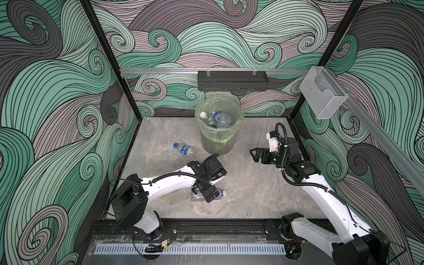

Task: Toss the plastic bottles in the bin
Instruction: 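Withdraw the right gripper while the left gripper reaches to the large clear bottle, then grasp the large clear bottle with the left gripper and lift it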

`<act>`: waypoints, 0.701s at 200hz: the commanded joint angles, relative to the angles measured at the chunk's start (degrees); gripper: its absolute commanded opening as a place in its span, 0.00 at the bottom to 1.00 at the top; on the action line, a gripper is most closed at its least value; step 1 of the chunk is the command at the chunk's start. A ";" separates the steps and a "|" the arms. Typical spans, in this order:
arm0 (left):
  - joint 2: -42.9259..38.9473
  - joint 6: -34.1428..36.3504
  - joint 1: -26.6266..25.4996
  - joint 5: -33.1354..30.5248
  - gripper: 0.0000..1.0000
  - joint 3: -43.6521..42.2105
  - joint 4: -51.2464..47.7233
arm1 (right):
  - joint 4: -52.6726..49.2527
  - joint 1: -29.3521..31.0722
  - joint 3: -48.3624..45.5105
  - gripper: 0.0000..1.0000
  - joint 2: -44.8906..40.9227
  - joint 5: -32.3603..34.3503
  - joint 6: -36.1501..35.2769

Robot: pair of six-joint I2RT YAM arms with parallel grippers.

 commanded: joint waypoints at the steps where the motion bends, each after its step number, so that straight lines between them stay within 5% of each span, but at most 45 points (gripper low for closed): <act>1: 1.44 -0.37 -1.49 0.07 0.98 1.07 -0.53 | 1.99 -0.54 -0.94 1.00 -0.53 -1.21 1.34; 122: 12.99 -3.10 -3.31 -1.16 0.76 2.76 1.23 | 4.11 -1.16 -2.95 1.00 -1.06 -1.74 2.25; 140: 13.40 -3.85 -3.54 -1.03 0.64 2.76 1.96 | 4.02 -1.16 -3.13 1.00 -1.23 -1.59 2.24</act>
